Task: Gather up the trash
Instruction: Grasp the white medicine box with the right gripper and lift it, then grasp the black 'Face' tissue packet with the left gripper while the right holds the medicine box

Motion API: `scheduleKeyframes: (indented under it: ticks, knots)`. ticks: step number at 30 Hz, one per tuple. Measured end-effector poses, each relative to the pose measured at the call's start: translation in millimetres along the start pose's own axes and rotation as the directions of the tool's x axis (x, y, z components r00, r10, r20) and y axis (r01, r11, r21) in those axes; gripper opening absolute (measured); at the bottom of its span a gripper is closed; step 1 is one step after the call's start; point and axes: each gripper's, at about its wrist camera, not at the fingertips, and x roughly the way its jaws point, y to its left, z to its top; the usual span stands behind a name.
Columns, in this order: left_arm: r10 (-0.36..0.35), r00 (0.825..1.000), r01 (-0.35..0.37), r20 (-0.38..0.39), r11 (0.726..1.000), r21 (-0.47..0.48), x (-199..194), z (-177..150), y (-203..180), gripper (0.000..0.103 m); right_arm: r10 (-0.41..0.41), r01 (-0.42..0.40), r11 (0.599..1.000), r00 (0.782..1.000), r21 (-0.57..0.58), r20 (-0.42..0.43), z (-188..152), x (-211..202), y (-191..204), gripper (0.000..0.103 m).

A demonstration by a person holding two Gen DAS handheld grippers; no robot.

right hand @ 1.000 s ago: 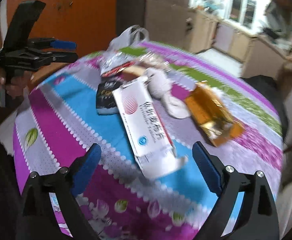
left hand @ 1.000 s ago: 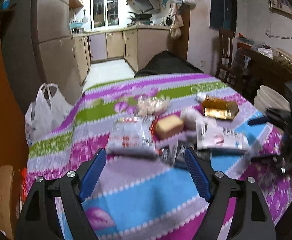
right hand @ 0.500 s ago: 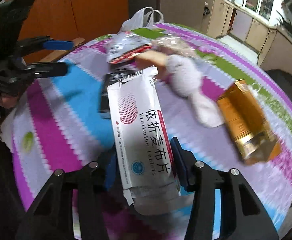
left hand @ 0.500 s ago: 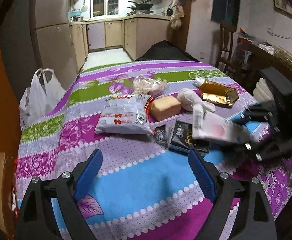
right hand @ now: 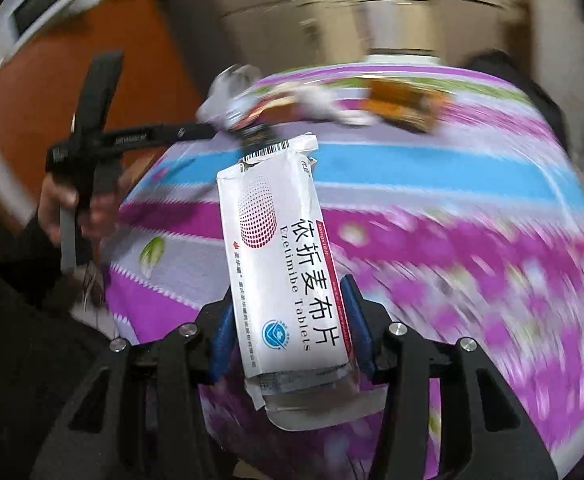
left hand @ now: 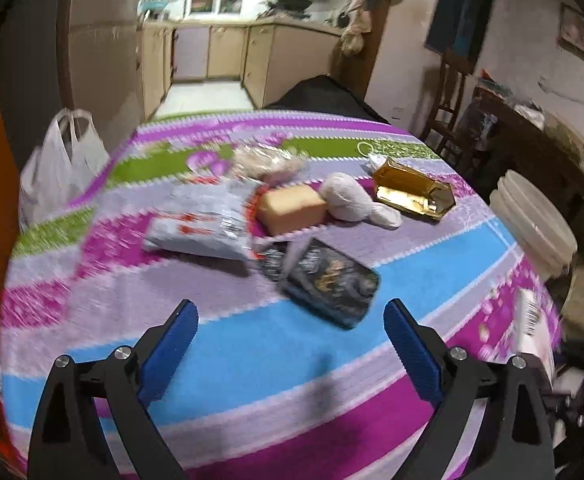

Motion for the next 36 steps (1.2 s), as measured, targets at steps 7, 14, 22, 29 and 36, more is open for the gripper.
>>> scheduleKeyframes:
  ticks: [7, 14, 22, 29, 36]
  knots:
    - [0.122, 0.992, -0.124, -0.020, 0.986, -0.112, 47, 24, -34, 0.093, -0.120, 0.102, 0.973, 0.990, 0.208, 0.078, -29, -31, -25, 0.047]
    - [0.241, 0.962, -0.252, -0.126, 0.964, -0.084, 85, 29, -53, 0.092, -0.134, 0.109, 0.973, 0.984, 0.202, 0.117, -29, -31, -21, 0.047]
    - [0.145, 0.975, -0.111, -0.168, 0.973, 0.200, 39, -10, -22, 0.079, -0.147, 0.116, 0.972, 0.979, 0.206, 0.142, -24, -33, -24, 0.047]
    - [0.105, 0.992, -0.088, -0.064, 0.971, 0.222, 3, -20, -5, 0.080, -0.158, 0.133, 0.973, 0.979, 0.187, 0.126, -16, -15, -21, 0.048]
    - [0.222, 0.973, -0.222, -0.059, 0.975, 0.004, 53, 16, -49, 0.098, -0.148, 0.124, 0.978, 0.980, 0.169, 0.135, -11, -10, -7, 0.048]
